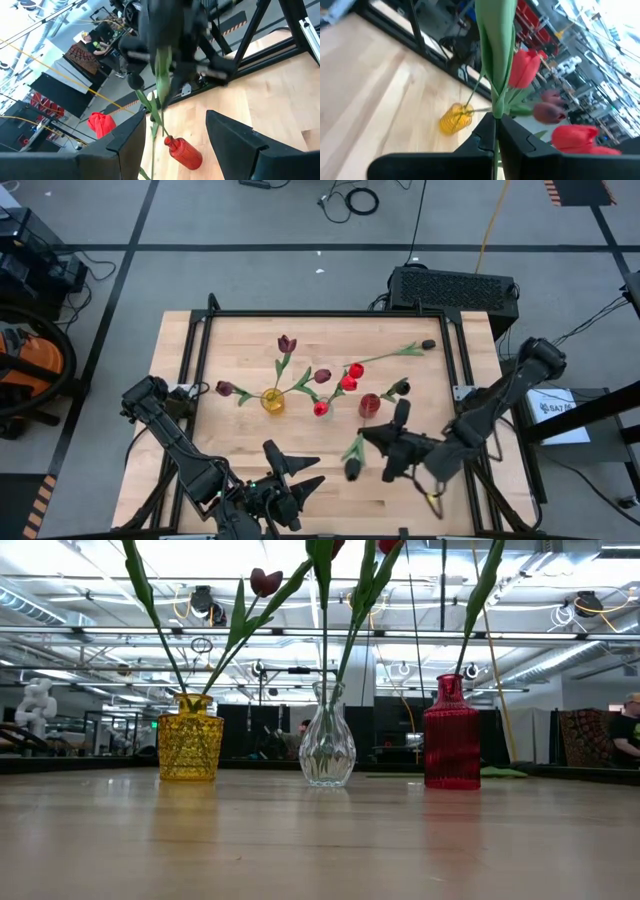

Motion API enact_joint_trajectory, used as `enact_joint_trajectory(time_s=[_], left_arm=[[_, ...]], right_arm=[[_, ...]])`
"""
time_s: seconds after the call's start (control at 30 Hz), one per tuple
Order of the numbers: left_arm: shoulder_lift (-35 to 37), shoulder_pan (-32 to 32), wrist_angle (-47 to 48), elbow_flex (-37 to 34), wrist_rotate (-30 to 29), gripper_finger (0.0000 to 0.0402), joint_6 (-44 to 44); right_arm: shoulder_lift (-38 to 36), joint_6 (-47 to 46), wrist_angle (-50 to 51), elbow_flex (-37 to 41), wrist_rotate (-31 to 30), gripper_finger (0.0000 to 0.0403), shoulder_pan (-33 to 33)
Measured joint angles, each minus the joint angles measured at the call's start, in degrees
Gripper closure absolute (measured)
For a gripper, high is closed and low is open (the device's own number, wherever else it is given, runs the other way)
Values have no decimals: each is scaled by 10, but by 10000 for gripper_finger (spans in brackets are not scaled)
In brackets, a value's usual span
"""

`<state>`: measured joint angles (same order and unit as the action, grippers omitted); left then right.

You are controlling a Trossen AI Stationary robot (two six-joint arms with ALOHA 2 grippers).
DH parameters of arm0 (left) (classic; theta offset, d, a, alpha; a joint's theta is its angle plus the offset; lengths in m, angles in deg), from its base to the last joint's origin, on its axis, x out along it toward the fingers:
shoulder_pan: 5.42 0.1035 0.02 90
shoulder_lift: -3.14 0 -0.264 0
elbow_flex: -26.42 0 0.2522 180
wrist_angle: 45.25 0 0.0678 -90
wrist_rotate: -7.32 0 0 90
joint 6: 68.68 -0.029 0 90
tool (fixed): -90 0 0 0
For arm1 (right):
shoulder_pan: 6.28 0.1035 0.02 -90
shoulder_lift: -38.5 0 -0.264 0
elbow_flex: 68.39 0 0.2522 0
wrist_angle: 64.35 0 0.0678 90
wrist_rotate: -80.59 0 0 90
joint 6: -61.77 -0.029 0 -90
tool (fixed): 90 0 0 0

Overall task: Sort flowers into vase by color
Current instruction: Put the bottom black tulip into the red vase

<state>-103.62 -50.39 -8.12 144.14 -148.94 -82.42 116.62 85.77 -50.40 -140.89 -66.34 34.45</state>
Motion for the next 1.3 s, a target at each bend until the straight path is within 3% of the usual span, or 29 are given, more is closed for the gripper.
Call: enact_joint_trajectory(time_s=[0.27, 1.3], left_arm=[[0, -1, 0, 0, 0, 188, 0], [0, -1, 3, 0, 0, 188, 5]], right_arm=[[52, -24, 0, 0, -81, 401, -17], [48, -193, 61, 0, -88, 401, -54]])
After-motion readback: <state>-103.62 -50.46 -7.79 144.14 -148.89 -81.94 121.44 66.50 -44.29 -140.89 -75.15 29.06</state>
